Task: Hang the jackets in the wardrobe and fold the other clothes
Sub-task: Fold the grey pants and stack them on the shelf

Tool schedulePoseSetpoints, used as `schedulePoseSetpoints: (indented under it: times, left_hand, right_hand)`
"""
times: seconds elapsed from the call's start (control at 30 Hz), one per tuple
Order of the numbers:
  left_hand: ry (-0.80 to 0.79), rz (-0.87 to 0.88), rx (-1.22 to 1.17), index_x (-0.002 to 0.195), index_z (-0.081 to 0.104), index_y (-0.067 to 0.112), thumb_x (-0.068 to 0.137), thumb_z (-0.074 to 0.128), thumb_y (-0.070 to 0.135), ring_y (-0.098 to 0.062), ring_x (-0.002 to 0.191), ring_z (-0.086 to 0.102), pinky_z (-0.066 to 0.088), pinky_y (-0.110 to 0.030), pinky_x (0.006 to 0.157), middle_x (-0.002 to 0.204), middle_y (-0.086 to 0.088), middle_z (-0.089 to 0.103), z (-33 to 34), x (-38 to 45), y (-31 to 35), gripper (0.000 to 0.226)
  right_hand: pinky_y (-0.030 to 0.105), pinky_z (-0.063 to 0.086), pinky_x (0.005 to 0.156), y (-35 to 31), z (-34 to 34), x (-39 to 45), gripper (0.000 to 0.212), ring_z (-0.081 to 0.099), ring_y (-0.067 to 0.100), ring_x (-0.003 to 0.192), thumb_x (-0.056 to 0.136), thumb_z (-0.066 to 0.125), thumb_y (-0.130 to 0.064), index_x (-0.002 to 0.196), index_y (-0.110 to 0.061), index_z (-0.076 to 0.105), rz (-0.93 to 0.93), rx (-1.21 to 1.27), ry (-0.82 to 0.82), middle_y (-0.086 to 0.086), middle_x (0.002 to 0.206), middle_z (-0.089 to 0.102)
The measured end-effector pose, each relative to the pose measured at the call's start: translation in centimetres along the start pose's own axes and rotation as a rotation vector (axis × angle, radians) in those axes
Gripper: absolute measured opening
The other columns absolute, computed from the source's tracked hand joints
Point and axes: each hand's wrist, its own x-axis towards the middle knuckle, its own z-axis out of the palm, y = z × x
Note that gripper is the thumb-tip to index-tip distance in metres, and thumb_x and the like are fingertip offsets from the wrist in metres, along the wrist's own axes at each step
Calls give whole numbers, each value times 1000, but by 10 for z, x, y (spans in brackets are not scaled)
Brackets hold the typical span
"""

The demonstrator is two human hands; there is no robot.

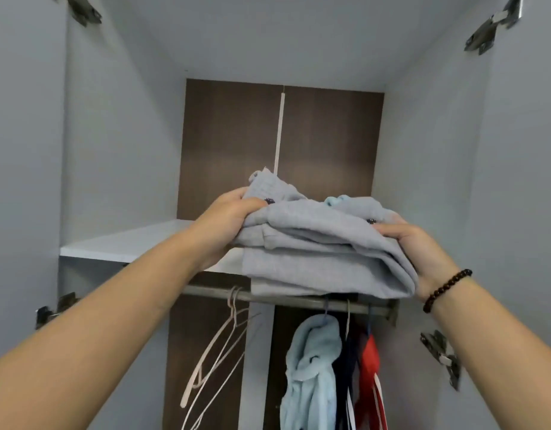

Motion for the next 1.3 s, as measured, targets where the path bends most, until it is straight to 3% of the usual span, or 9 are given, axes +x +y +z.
schedulePoseSetpoints:
  times: [0.23,0.37,0.43,0.6,0.77,0.9,1.0,1.1,1.3]
  left_hand:
    - [-23,109,94,71,65,20,88,52,12,-10,61,65,47,-17,50,65,6,69,10,153,9,23]
    - [76,199,-38,113,63,21,89,55,25,-14,90,67,54,-29,71,101,2,71,31,236,3,25]
    - [66,64,-151,128,52,17,89,56,32,-19,96,66,56,-36,81,112,-2,66,53,263,-14,42]
    - [-360,-427,-176,92,59,19,97,38,19,-9,44,50,49,-23,54,53,3,55,103,278,-77,21]
    - [-394,-459,-257,104,60,16,104,34,15,-10,51,57,49,-19,38,72,-4,60,93,285,-79,26]
    - [-484,-476,-235,96,58,8,103,35,10,-8,35,55,41,-14,31,50,-6,59,94,268,-73,24]
    - [-489,-410,161,83,61,13,99,38,19,-8,37,55,37,-13,33,50,0,60,92,261,-73,29]
    - [-250,-229,649,79,58,8,91,44,26,-20,54,64,47,-20,48,64,-9,67,84,271,-67,26]
    - [-143,180,882,94,57,6,95,41,23,-30,84,52,32,-29,53,102,-17,59,106,305,-59,23]
  right_hand:
    - [34,55,82,-81,-38,118,46,65,31,106,84,50,14,127,-2,51,-143,-271,38,22,115,65]
    - [37,52,88,-111,-68,172,49,63,29,109,84,55,6,130,-9,48,-317,-266,237,17,119,64]
    - [34,51,82,-109,-86,189,36,62,27,105,90,56,-9,126,-12,53,-234,-547,442,14,120,64]
    - [29,39,100,-71,-115,188,34,52,25,122,99,48,-23,129,-11,57,439,-1732,470,7,135,55]
    - [28,41,93,-75,-110,179,32,56,24,112,96,53,-24,126,-19,62,330,-1584,566,5,127,61]
    - [27,45,85,-88,-106,178,37,56,22,96,91,49,-7,124,-17,64,352,-1751,588,8,124,63]
    - [34,55,87,-75,-102,178,34,65,24,95,87,53,-13,118,-12,67,510,-1962,539,9,113,68]
    - [37,53,91,-65,-103,189,33,62,29,105,87,57,-13,119,-11,64,258,-1960,625,11,118,65]
    - [30,36,103,-41,-98,219,40,49,26,125,95,49,-34,133,-21,54,102,-1596,521,6,139,53]
